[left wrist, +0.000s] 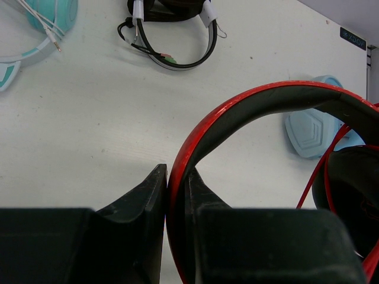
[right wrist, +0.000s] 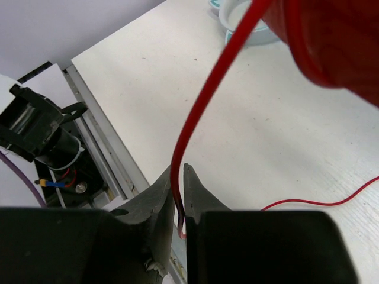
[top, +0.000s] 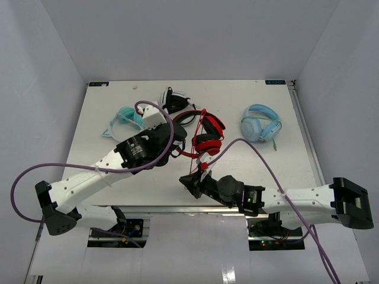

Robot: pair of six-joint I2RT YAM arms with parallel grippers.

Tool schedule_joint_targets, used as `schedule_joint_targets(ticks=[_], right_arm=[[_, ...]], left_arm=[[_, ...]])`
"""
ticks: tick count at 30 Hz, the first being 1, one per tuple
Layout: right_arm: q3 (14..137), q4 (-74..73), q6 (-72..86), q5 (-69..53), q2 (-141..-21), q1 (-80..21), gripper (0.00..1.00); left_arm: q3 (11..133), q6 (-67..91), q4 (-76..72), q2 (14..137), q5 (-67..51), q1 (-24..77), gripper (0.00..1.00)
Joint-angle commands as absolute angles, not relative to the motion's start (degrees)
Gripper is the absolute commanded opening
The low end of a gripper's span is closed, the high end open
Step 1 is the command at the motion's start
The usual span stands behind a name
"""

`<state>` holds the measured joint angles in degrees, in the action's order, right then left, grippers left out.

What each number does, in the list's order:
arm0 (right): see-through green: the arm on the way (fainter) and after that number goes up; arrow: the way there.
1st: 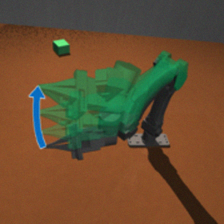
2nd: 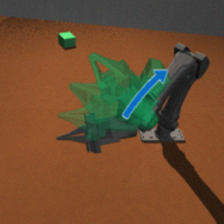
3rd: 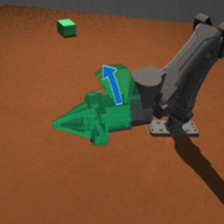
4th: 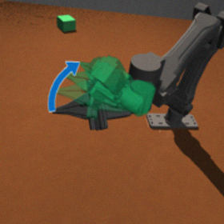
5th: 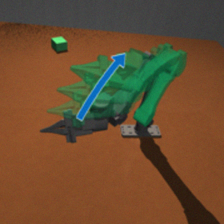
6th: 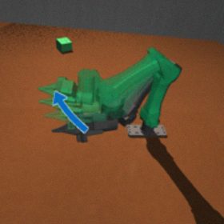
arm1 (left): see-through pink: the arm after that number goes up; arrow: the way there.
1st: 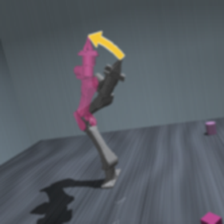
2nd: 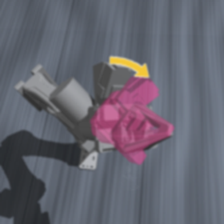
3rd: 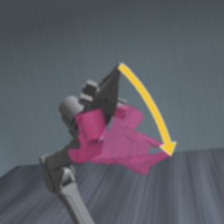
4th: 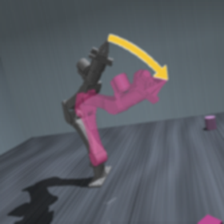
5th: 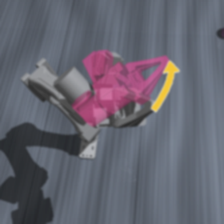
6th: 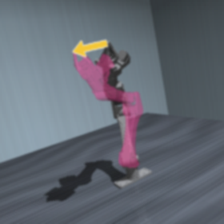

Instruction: Wrap the headphones

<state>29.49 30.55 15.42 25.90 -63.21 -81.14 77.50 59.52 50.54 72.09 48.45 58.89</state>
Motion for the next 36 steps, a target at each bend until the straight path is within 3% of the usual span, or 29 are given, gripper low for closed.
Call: schedule_joint_targets(ticks=[1,25,36], right_arm=[[28.38,39.9,12.19,31.43,-63.84,-81.56,0.15],[18.05,70.7,3.91,28.34,-76.87,-81.44,0.21],[17.01,82.29,3.52,20.0,-85.2,-77.57,0.22]], left_arm=[[77.58,62.21,47.42,68.99,50.47,58.8,0.0],[77.4,63.63,47.95,67.24,47.84,58.8,0.0],[74.8,64.86,47.68,65.0,45.66,58.8,0.0]])
